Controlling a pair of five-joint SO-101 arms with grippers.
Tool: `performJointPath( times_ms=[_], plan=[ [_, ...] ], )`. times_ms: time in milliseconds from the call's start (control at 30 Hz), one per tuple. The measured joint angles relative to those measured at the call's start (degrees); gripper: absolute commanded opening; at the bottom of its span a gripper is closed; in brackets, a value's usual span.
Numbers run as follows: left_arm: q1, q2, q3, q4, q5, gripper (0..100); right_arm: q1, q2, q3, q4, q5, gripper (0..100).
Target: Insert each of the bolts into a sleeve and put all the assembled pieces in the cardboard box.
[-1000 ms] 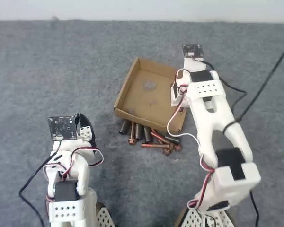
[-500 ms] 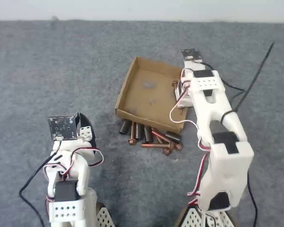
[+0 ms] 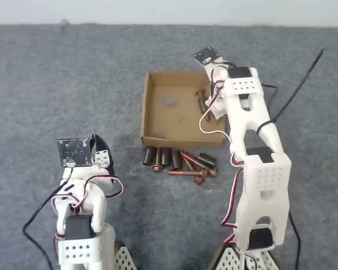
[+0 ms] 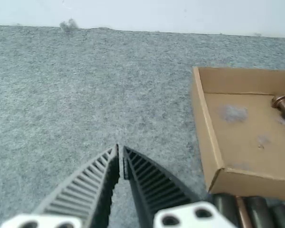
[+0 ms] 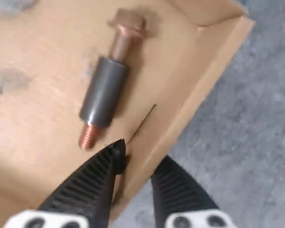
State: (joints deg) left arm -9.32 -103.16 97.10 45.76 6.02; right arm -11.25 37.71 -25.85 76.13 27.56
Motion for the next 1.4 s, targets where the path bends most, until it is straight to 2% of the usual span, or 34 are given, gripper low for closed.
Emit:
performJointPath(
  times_ms=[333, 467, 667, 933, 1200, 1400],
  plan=[
    [0.09, 0.0, 0.0, 0.0, 0.0, 1, 0.35, -4.66, -3.34, 9.49, 0.35, 9.1],
    [-0.09, 0.0, 0.0, 0.0, 0.0, 1, 0.62, -8.44, -3.34, 15.38, 0.35, 0.7],
    [0.09, 0.0, 0.0, 0.0, 0.0, 1, 0.53, -12.84, -2.9, 24.18, 0.44, 0.7],
    [0.0, 0.0, 0.0, 0.0, 0.0, 1, 0.26, -26.29, 14.07, 22.86, 0.44, 0.8],
    [0.09, 0.0, 0.0, 0.0, 0.0, 1, -4.31, -41.41, 39.74, 10.55, 1.49, 1.1],
    [-0.09, 0.0, 0.0, 0.0, 0.0, 1, -8.88, -43.96, 51.78, 2.99, 6.59, 10.5]
  ],
)
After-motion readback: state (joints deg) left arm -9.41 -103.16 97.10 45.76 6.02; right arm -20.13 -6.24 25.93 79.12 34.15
